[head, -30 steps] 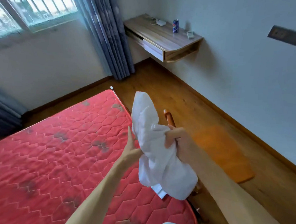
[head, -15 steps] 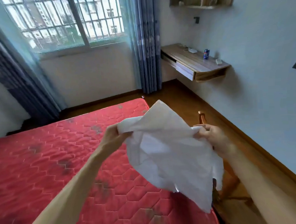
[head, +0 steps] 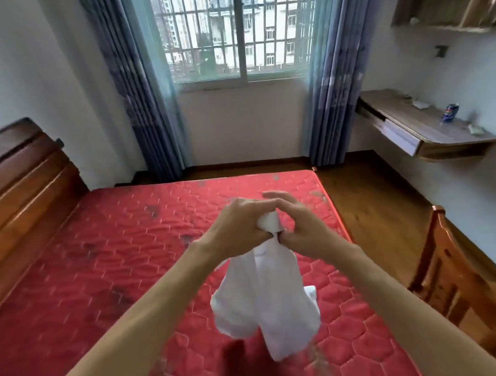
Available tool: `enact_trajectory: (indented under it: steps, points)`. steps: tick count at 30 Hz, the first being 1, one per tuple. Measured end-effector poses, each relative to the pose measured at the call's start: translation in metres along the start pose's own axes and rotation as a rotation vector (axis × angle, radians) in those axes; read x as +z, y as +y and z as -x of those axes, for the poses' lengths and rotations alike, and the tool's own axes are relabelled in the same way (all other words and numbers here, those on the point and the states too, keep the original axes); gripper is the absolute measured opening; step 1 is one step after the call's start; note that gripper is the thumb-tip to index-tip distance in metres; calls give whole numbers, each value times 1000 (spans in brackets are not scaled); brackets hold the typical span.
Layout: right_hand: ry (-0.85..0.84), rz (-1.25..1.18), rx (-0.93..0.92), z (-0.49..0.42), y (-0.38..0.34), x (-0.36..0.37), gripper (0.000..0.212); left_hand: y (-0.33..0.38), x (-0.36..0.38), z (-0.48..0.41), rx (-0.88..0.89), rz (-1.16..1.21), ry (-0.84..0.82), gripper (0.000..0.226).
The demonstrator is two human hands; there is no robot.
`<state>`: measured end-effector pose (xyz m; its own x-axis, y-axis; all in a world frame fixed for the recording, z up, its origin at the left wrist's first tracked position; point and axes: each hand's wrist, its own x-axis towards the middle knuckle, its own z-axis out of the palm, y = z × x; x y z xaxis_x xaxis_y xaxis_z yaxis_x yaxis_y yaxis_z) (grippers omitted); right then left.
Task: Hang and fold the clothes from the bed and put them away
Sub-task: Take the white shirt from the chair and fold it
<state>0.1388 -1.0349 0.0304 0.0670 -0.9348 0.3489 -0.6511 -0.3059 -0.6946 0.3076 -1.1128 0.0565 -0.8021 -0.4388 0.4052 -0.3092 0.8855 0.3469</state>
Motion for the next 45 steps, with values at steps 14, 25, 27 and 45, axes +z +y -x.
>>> enact_trajectory:
  steps: [14, 25, 27, 45]
  points:
    - [347, 105, -59, -153, -6, 44, 24, -133, -88, 53, -656, 484, -210, 34]
    - [-215, 140, -57, -193, -44, 93, 28, -159, -126, 7, -373, 416, -192, 46]
    - [-62, 110, -57, -205, -47, 103, 18, -175, -139, 17, -369, 518, -216, 48]
    - [326, -870, 272, -241, -92, 93, 29, -327, -117, 29, -160, 704, -88, 7]
